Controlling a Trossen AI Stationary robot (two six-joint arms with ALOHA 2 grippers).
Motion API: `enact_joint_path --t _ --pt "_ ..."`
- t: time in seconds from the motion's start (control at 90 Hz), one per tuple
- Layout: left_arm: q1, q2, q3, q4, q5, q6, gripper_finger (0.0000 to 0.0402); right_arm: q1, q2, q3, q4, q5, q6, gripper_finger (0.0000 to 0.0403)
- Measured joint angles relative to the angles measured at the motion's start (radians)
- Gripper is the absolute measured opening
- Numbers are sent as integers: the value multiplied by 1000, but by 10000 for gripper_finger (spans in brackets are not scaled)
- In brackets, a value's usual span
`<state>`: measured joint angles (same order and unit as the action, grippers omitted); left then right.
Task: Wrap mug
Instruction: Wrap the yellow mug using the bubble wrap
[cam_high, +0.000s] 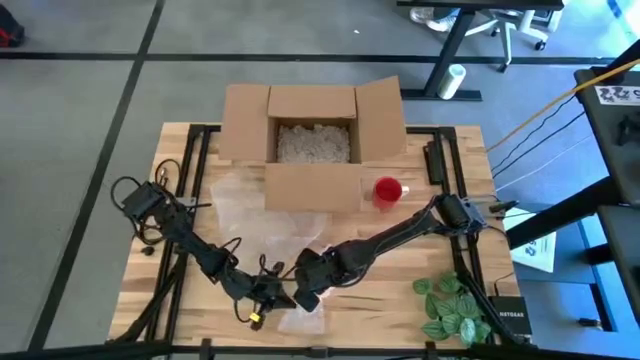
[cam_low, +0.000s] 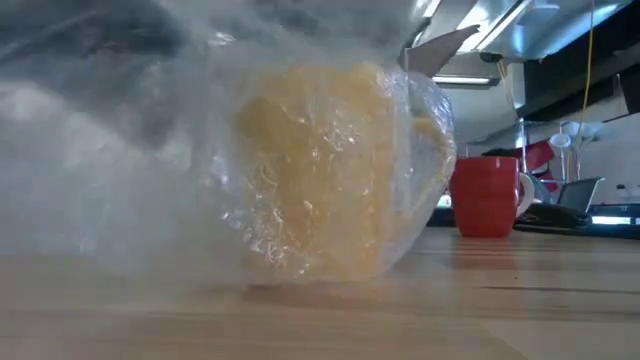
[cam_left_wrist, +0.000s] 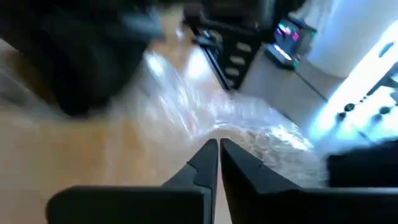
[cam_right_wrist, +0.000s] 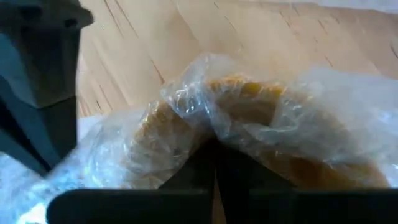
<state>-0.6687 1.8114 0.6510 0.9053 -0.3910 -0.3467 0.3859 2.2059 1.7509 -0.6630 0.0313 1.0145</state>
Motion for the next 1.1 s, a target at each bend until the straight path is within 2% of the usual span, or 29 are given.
enact_joint_path --t 0.378,0.611,0.778,0.944,1.1 --pt "50 1 0 70 -18 62 0 0 0 -1 12 2 1 0" --pt "64 -1 1 21 -37 6 0 7 4 22 -7 -34 2 0" --pt "65 -2 2 8 -45 -2 0 20 11 100 -97 -52 2 0" --pt "68 -2 3 -4 -61 -1 0 31 11 196 -266 -69 2 0" --pt "71 0 0 -18 -65 -1 0 39 11 289 -412 9 0 0"
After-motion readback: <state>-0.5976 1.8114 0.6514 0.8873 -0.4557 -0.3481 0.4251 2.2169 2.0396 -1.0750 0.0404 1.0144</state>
